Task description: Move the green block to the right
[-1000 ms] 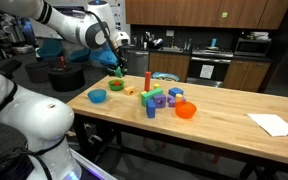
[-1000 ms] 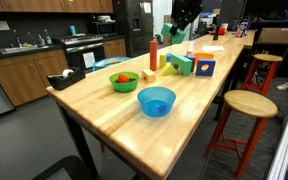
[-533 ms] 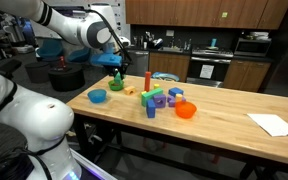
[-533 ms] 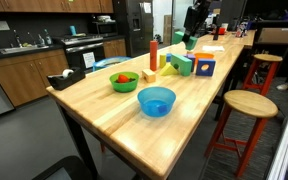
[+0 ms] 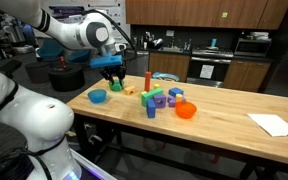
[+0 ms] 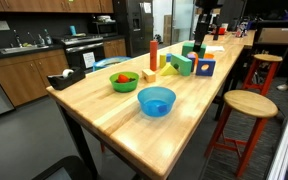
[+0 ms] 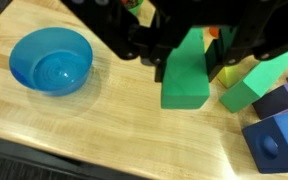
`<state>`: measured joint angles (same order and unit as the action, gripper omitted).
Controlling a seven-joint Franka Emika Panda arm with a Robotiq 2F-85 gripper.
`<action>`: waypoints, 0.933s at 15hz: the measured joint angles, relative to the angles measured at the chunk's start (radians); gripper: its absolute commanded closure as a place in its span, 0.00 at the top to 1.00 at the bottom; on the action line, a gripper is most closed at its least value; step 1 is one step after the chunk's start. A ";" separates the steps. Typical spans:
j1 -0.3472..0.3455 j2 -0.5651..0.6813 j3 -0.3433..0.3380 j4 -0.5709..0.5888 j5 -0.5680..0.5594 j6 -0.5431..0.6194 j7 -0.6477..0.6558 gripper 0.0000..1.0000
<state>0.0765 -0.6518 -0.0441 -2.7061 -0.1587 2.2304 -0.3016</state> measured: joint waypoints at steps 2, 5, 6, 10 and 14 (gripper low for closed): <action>0.000 0.035 0.001 0.000 -0.015 0.013 -0.024 0.15; 0.002 0.113 -0.018 0.002 -0.013 0.039 -0.093 0.15; 0.007 0.140 -0.031 0.005 -0.005 0.042 -0.132 0.15; 0.045 0.226 -0.102 0.033 0.072 0.031 -0.362 0.15; 0.039 0.265 -0.125 0.068 0.095 -0.017 -0.531 0.15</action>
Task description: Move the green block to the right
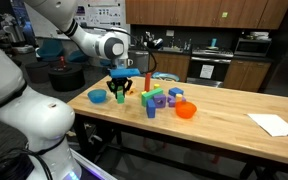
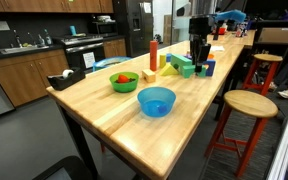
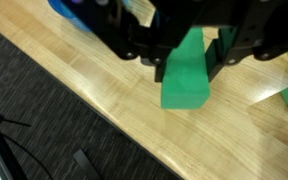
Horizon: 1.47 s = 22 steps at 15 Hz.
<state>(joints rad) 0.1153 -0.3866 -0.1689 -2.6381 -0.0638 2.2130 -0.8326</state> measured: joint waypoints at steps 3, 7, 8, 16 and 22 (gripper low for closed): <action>-0.027 0.021 0.003 0.012 -0.042 -0.009 -0.025 0.15; -0.051 0.063 -0.011 0.002 -0.021 0.053 -0.080 0.15; -0.051 0.078 -0.020 -0.002 0.010 0.075 -0.111 0.15; -0.053 0.133 -0.049 -0.016 0.210 0.124 -0.318 0.89; -0.067 0.130 -0.043 -0.016 0.217 0.125 -0.322 1.00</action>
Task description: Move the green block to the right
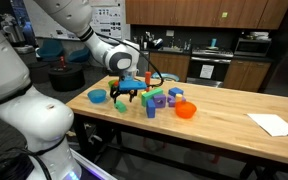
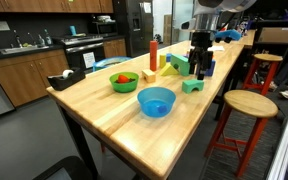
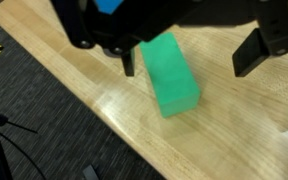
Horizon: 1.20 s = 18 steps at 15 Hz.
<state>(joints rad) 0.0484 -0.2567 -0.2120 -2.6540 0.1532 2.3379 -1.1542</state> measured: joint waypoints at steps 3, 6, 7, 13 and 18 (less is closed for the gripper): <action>-0.002 -0.021 0.012 0.000 0.029 0.000 0.042 1.00; -0.002 -0.065 0.028 -0.003 0.099 0.000 0.111 1.00; -0.002 -0.083 0.034 -0.006 0.120 0.011 0.146 1.00; -0.001 -0.181 0.063 -0.048 0.150 0.124 0.379 1.00; 0.008 -0.245 0.061 -0.091 0.150 0.185 0.495 1.00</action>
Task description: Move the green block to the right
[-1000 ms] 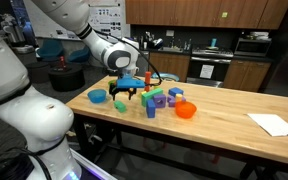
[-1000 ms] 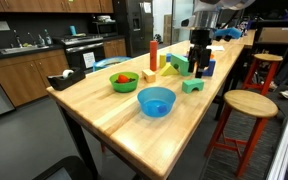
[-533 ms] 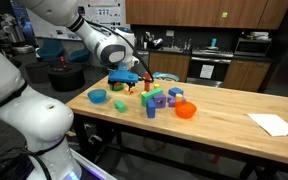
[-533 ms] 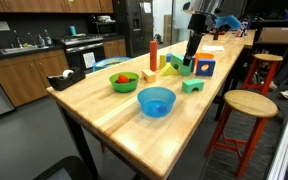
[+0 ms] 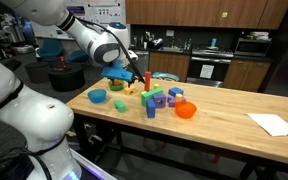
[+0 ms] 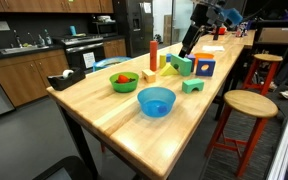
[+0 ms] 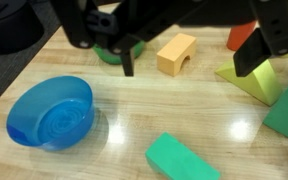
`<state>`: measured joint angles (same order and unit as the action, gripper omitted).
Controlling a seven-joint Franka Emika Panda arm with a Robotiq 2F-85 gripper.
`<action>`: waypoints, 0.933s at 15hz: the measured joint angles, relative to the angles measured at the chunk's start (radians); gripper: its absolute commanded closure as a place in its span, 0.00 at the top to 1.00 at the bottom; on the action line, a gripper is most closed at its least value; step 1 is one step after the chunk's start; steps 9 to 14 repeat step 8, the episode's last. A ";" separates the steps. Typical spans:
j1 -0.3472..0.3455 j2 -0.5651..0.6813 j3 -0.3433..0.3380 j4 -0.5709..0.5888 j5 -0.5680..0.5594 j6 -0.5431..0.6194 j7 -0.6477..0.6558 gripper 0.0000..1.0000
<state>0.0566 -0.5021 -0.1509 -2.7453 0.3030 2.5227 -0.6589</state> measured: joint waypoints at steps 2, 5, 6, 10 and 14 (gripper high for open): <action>0.009 -0.030 -0.004 -0.024 0.000 0.019 0.024 1.00; 0.016 -0.064 -0.009 -0.045 0.000 0.027 0.036 1.00; 0.016 -0.068 -0.010 -0.046 0.000 0.027 0.037 1.00; 0.016 -0.068 -0.011 -0.046 0.000 0.027 0.038 1.00; 0.016 -0.068 -0.011 -0.046 0.000 0.027 0.038 1.00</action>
